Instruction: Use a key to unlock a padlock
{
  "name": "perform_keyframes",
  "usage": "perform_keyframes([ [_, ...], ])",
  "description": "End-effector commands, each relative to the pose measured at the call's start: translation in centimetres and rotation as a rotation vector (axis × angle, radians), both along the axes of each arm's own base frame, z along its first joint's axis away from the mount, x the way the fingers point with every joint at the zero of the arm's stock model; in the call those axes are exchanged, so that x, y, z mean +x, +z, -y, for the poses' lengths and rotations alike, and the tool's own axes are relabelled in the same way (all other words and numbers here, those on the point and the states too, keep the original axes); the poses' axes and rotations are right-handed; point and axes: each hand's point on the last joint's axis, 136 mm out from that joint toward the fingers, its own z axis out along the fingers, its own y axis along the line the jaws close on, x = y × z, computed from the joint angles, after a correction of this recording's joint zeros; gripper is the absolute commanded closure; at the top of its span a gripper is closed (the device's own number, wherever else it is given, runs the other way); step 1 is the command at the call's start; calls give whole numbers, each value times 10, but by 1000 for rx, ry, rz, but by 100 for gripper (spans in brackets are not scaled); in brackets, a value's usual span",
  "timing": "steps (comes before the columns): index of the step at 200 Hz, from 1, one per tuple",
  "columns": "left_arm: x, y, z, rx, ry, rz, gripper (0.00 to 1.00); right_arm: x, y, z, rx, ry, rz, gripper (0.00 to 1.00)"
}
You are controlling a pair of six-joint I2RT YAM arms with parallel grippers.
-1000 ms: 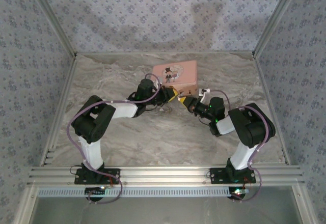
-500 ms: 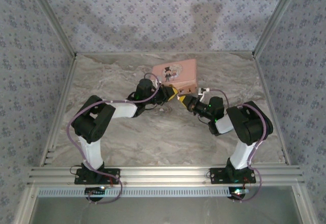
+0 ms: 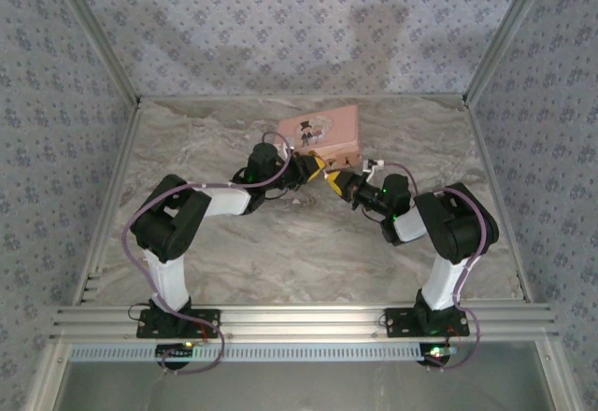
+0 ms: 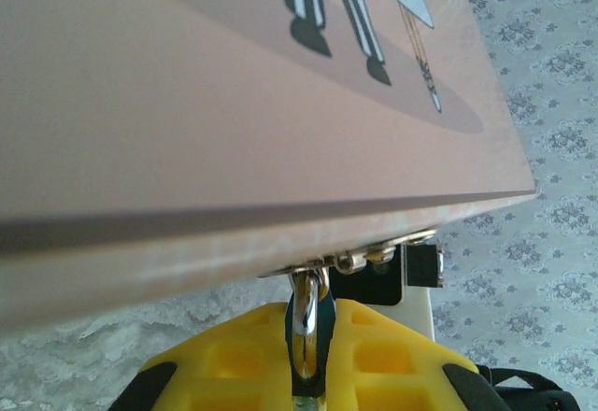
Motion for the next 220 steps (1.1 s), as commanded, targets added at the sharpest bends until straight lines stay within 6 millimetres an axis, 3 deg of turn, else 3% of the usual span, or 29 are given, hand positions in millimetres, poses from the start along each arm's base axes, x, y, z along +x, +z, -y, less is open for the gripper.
perform_keyframes([
  [1, -17, 27, 15, -82, -104, 58, 99, 14, 5, 8, 40, -48, -14, 100],
  [84, -17, 31, 15, -94, -103, 70, 99, 13, 8, -5, 90, -10, -68, 100],
  [107, -20, 32, 20, -98, -122, 71, 100, 14, -1, -11, 64, -9, -86, 100],
  [140, -42, 35, 41, -77, -235, 79, 100, 21, -10, -23, 34, -10, -88, 100],
  [189, -78, 35, 62, -96, -382, 71, 100, 26, 0, -37, 61, -1, -60, 100],
  [220, -86, 37, 66, -109, -417, 65, 100, 27, 6, -43, 71, 1, -45, 100],
])
